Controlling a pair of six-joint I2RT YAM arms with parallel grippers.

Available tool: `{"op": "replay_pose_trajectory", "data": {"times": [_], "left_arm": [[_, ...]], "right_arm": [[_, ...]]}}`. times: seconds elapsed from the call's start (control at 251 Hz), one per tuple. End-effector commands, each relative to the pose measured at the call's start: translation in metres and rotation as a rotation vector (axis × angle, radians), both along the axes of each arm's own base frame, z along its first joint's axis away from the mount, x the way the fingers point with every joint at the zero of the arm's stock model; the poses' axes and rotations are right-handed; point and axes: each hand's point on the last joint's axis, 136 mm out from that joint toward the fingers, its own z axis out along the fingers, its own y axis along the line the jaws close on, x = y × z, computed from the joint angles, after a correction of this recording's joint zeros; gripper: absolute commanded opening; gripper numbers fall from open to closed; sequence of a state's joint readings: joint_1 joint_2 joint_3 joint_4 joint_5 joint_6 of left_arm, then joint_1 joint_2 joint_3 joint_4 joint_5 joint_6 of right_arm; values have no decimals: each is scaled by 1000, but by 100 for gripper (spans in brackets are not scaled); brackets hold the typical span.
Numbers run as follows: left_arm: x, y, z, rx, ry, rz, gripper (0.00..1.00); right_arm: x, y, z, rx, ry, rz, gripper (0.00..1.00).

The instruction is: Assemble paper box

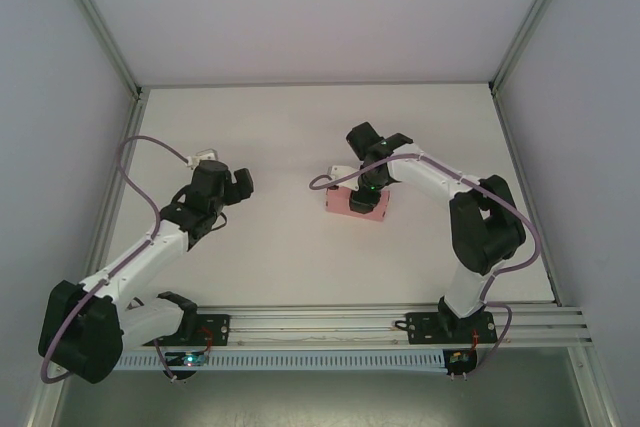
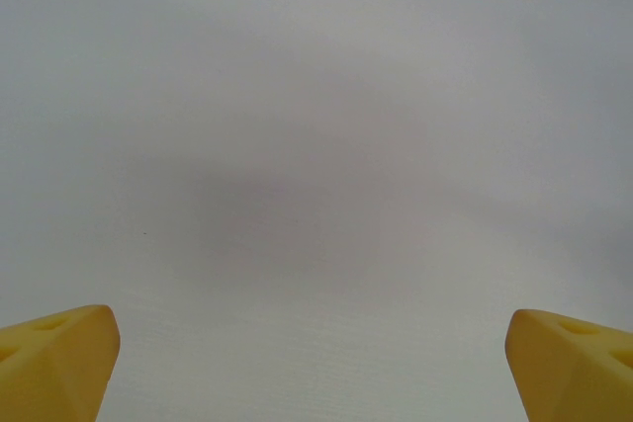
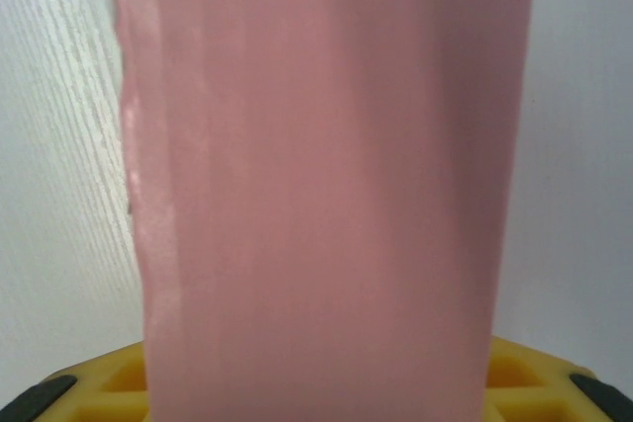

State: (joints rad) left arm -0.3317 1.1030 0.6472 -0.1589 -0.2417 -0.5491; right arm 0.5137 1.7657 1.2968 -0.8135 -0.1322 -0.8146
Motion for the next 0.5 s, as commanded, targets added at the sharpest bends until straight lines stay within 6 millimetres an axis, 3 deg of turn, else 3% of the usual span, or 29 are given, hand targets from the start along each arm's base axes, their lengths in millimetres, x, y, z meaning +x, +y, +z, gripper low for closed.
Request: {"op": "replay_pose_trajectory", "data": {"times": [0.0, 0.196, 0.371, 0.495], "left_arm": [[-5, 13, -1, 35, -3, 33, 100], [-8, 16, -2, 31, -7, 47, 100], [-9, 17, -3, 29, -7, 57, 100], [-9, 18, -5, 29, -3, 66, 100]], "right_arm": [[17, 1, 23, -44, -156, -12, 31], [49, 16, 42, -73, -488, 5, 24], [68, 58, 62, -2, -872, 61, 26], [54, 79, 39, 5, -943, 162, 28]]}}
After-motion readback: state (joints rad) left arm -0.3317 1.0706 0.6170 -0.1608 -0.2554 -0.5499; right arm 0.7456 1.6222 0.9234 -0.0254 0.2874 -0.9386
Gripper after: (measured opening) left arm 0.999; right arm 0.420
